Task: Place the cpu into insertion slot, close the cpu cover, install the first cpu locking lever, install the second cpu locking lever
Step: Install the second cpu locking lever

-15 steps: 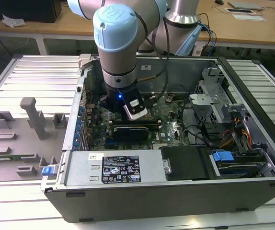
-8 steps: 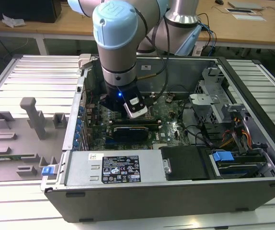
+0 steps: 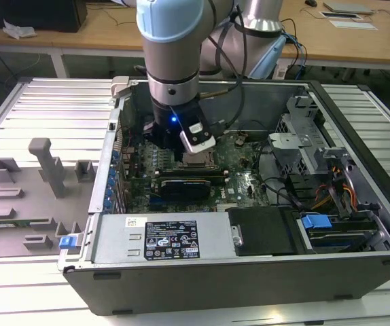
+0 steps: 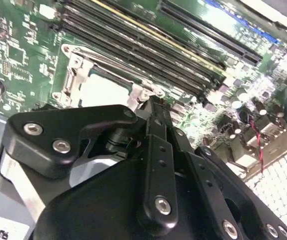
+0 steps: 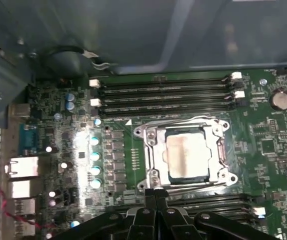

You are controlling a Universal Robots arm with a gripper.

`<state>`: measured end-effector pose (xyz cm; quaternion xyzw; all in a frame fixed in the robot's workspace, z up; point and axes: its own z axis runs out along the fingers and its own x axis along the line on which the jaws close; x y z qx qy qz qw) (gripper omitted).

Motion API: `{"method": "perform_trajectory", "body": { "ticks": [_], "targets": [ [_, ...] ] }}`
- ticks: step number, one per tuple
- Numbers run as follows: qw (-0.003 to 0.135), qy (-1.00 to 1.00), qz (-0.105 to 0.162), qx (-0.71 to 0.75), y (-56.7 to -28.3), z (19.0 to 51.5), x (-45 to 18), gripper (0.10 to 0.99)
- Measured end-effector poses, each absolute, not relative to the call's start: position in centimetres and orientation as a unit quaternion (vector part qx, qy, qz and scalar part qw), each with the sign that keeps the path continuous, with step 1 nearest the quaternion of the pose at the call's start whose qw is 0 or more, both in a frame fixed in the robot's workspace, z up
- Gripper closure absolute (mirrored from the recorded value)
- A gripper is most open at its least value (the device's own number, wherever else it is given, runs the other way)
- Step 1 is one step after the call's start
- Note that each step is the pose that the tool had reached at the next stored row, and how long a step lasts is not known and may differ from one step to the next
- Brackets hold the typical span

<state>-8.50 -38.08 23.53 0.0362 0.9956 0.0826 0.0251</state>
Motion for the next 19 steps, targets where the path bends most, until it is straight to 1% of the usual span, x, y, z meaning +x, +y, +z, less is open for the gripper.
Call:
{"method": "perform_trajectory", "body": {
  "ticks": [2,6,9,12,19],
  "targets": [
    [0.021,0.996,0.082,0.037,-38.1,23.5,-7.3,0.98],
    [0.018,0.996,0.082,0.037,-38.0,23.5,-5.2,0.98],
    [0.018,0.996,0.082,0.037,-37.5,23.5,-4.5,0.98],
    [0.018,0.996,0.082,0.037,-36.2,23.5,-4.5,0.98],
    [0.018,0.996,0.077,0.037,-35.6,24.1,-4.4,0.98]
  ]
}}
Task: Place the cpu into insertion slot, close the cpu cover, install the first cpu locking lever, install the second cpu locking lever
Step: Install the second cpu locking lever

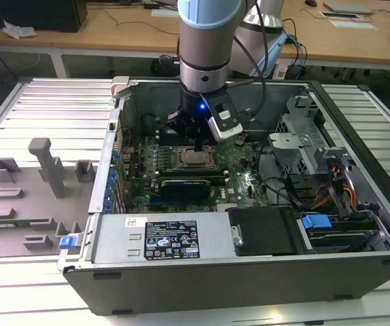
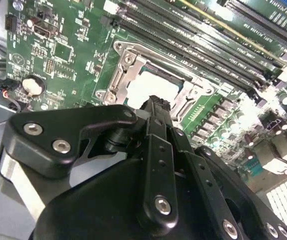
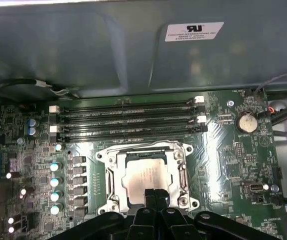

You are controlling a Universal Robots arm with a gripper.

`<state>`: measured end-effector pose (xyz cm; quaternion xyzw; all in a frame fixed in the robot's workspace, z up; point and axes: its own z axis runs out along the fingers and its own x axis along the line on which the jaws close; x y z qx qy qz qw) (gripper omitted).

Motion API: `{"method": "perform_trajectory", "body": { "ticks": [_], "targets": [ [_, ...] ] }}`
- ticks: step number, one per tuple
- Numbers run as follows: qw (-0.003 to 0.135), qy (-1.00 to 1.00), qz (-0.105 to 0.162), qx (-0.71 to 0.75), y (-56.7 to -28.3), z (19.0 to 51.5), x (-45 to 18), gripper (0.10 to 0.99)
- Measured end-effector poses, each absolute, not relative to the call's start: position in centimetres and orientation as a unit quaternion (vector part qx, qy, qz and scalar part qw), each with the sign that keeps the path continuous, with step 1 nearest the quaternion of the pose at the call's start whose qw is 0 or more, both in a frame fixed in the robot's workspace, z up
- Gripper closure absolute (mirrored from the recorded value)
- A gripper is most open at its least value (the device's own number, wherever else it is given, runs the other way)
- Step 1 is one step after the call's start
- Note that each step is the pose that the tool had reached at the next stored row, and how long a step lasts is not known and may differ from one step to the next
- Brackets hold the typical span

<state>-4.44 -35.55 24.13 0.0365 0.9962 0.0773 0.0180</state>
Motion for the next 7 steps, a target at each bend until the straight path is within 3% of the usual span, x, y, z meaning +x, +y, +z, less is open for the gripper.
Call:
{"method": "perform_trajectory", "body": {
  "ticks": [7],
  "targets": [
    [0.018,0.996,0.076,0.037,-35.56,24.14,-4.45,0.98]
  ]
}}
